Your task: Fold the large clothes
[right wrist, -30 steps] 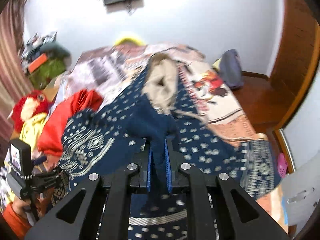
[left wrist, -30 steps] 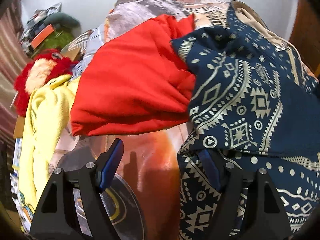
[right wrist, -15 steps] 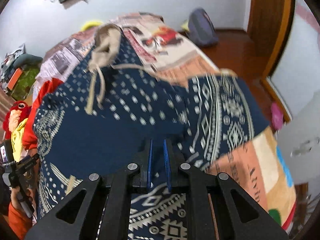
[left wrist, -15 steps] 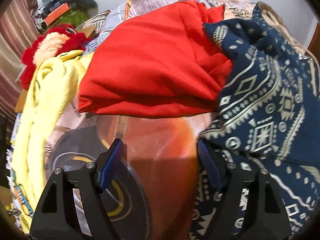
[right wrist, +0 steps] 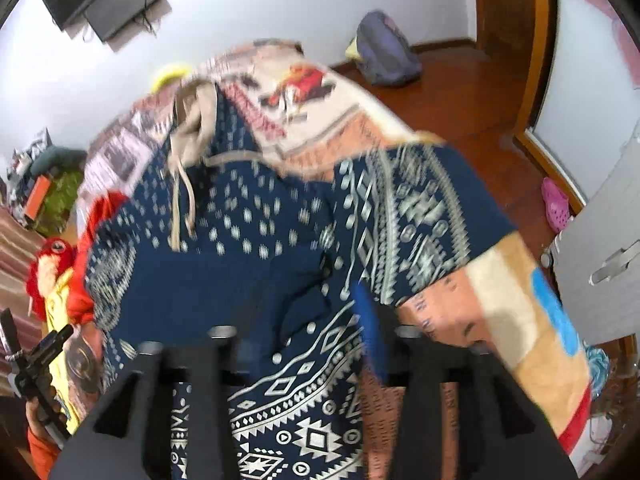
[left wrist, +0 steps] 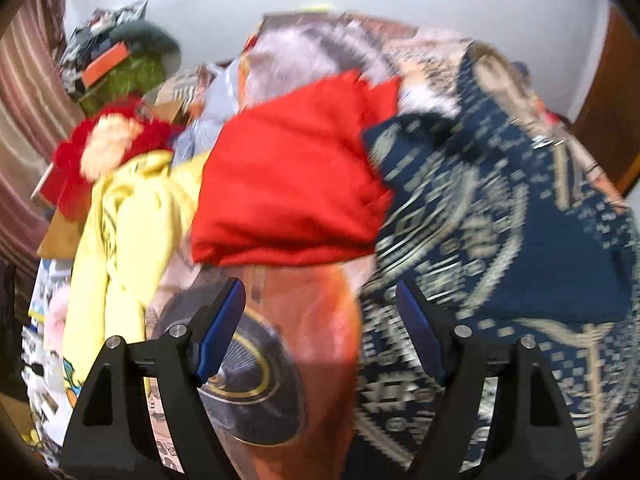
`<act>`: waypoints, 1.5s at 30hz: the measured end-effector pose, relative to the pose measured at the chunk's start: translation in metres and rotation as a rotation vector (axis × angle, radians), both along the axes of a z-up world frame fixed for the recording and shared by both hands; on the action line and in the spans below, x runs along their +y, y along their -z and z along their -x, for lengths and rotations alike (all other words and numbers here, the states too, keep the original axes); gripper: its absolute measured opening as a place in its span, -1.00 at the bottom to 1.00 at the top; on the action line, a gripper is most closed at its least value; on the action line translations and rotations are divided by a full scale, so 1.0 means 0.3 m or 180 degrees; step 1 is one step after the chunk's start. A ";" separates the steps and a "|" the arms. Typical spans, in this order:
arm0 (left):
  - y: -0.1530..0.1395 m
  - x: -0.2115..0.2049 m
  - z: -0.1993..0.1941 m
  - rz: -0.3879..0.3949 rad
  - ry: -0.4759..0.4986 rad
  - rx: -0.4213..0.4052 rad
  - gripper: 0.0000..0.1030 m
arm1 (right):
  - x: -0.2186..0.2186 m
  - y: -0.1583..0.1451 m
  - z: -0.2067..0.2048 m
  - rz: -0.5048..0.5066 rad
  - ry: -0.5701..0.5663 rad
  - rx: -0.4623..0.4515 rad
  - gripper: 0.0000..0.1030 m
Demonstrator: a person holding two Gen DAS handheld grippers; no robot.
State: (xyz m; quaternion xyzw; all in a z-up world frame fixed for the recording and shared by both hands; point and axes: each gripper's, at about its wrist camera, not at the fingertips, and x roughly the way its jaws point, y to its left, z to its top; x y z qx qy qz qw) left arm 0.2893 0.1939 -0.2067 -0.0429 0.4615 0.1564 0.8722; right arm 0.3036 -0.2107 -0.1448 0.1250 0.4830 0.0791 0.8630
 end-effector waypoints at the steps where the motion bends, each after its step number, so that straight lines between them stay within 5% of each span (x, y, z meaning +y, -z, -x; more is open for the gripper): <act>1: -0.028 -0.019 -0.004 0.0017 0.0047 -0.0052 0.49 | -0.019 -0.026 0.007 0.0010 0.0030 -0.0086 0.09; 9: -0.208 -0.270 -0.063 0.0197 0.0471 -0.0416 0.53 | -0.173 -0.134 0.019 0.0078 0.0162 -0.0424 0.45; 14: -0.250 -0.414 -0.102 0.0316 0.0733 -0.0509 0.62 | -0.300 -0.058 -0.018 0.0024 0.0369 -0.0247 0.47; 26: -0.122 -0.603 -0.199 0.0338 0.1024 -0.0242 0.62 | -0.469 0.266 -0.152 -0.0694 0.0597 0.0558 0.46; 36: -0.032 -0.562 -0.227 0.0383 0.0915 -0.0102 0.62 | -0.506 0.394 -0.271 -0.1022 0.0836 0.0697 0.33; 40: -0.017 -0.537 -0.226 0.0413 0.0851 -0.0084 0.62 | -0.541 0.418 -0.317 -0.1103 0.1045 0.0740 0.00; 45: -0.015 -0.511 -0.204 0.0461 0.0791 -0.0100 0.62 | -0.557 0.413 -0.344 -0.1140 0.1343 0.0786 -0.83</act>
